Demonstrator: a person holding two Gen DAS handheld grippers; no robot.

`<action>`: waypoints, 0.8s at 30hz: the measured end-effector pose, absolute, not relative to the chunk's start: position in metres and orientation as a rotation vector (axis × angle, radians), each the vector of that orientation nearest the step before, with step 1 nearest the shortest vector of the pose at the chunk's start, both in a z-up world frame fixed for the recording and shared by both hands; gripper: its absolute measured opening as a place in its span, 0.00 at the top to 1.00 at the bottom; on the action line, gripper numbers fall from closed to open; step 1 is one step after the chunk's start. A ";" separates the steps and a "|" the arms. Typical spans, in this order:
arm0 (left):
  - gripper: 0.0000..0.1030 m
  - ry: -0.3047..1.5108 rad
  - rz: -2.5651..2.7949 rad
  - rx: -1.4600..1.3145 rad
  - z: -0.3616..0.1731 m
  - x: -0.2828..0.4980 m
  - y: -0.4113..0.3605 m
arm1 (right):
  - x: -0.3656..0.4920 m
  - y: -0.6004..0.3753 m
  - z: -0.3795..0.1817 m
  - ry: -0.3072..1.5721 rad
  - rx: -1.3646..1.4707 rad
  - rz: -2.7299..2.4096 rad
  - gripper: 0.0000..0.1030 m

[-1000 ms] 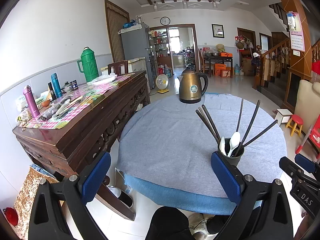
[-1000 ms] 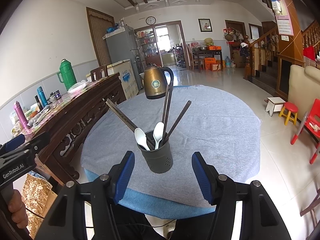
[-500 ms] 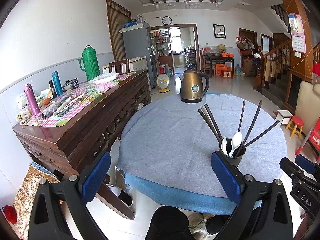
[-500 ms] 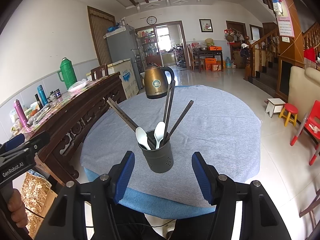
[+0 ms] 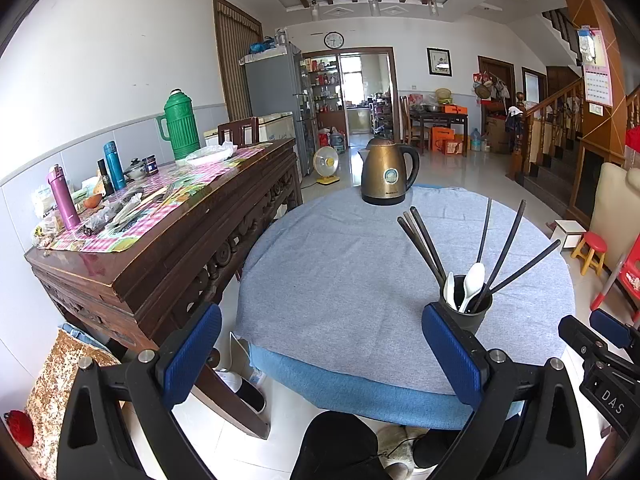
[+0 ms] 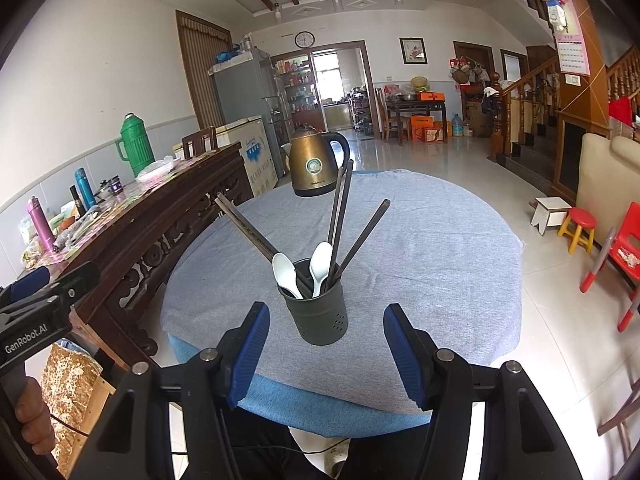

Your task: Organize utensils

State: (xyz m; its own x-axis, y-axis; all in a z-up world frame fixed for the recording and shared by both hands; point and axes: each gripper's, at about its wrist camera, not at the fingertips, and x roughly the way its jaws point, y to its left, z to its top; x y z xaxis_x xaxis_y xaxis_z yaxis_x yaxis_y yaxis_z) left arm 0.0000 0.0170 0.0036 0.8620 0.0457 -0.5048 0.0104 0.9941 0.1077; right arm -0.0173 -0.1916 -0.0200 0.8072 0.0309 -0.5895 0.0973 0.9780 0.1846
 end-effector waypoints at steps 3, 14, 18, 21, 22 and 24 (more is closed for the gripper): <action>0.03 0.533 0.020 0.110 0.004 0.001 0.016 | -0.017 -0.192 -0.020 0.634 0.209 -0.033 0.38; 0.03 0.559 0.032 0.104 -0.001 0.019 0.013 | -0.001 -0.190 -0.017 0.640 0.172 -0.022 0.38; 0.03 0.583 0.033 0.101 -0.007 0.031 0.009 | 0.005 -0.193 -0.021 0.651 0.170 -0.020 0.38; 0.03 0.601 0.027 0.107 -0.013 0.041 0.005 | 0.012 -0.196 -0.025 0.662 0.169 -0.020 0.38; 0.03 0.605 0.027 0.110 -0.015 0.043 0.004 | 0.014 -0.197 -0.027 0.664 0.170 -0.019 0.38; 0.03 0.613 0.016 0.111 -0.020 0.049 0.001 | 0.019 -0.198 -0.030 0.672 0.171 -0.017 0.38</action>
